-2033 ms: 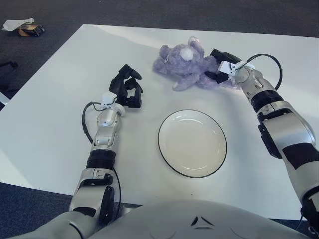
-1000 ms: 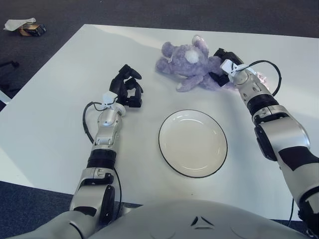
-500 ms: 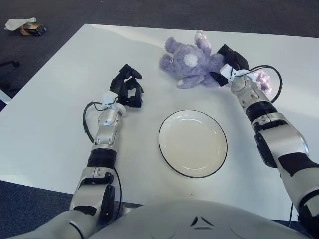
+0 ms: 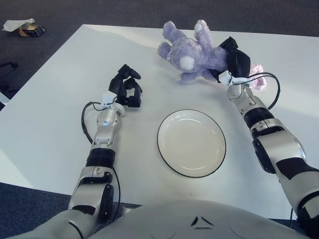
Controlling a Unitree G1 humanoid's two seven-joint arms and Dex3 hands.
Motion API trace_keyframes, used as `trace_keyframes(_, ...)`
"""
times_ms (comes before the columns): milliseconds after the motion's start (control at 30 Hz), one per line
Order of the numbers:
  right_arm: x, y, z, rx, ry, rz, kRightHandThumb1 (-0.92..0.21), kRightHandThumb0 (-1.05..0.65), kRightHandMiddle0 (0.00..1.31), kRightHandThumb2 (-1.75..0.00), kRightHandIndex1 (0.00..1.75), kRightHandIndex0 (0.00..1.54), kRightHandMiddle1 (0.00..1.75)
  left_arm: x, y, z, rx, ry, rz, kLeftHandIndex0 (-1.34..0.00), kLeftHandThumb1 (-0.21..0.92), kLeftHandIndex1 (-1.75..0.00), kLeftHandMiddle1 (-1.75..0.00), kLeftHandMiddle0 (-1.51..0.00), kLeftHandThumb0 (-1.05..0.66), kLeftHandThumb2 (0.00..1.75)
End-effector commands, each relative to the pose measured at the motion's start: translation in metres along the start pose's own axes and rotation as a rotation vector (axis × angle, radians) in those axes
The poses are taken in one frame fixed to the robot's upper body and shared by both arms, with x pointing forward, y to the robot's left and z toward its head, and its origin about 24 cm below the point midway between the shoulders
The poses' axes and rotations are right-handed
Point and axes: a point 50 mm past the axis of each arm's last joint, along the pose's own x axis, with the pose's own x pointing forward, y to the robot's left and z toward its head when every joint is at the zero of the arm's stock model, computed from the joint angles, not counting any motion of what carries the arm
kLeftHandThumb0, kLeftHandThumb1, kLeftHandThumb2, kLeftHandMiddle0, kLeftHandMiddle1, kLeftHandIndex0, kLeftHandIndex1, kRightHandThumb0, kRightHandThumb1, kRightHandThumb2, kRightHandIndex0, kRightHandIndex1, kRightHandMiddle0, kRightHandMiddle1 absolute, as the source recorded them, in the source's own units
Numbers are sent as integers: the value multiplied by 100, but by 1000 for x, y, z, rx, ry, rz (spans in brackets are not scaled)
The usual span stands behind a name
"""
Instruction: Put the doll into the plate.
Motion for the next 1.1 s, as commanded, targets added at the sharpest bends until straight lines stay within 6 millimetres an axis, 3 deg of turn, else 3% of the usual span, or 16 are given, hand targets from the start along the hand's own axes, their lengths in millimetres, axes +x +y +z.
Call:
trace_keyframes(0,-1,-1,8,9,-85,-42,-11,0,53,-152,164,80,175,-12,0,-14,0,45,-12,-42,21,-175,-169,-75,-2,144)
trace_keyframes(133,-3,-2,13,0,-153,-85,-13,0,52,-150,164,79,175,-11,-4,-8,22,13,-56,-43,21,-175,-167,-76,-1,144)
trace_keyframes(467,-6,-5,21,-55,-290,-203,-15,0,51,-149,165,78,175,1,-13,30,286,-140,-130,-33,39,-175,-159,-64,-1,119)
trace_keyframes(600,-5,-6,24,-70,-339,-229,-15,0,51,-149,164,78,175,9,-9,51,485,-200,-137,-21,58,-175,-161,-50,-1,97)
trace_keyframes(733,-2,-7,27,-107,-397,-233,-15,0,51,-148,164,78,175,16,-6,69,720,-244,-135,-23,77,-175,-158,-26,-27,71)
trace_keyframes(800,-1,-7,27,-121,-419,-234,-15,0,51,-148,163,78,175,18,-8,75,782,-252,-135,-9,77,-148,-150,-15,-56,63)
trace_keyframes(867,-1,-8,28,-137,-441,-234,-14,0,51,-149,163,79,175,20,-11,84,841,-261,-146,-5,78,-130,-142,-8,-69,58)
trace_keyframes(933,0,-7,29,-157,-474,-220,-14,0,51,-149,163,79,175,23,-15,97,898,-266,-179,-2,82,-115,-132,-4,-78,52)
trace_keyframes(1067,1,-8,29,-195,-522,-199,-14,0,52,-148,160,80,175,22,-21,115,927,-265,-221,0,90,-74,-95,-1,-91,36)
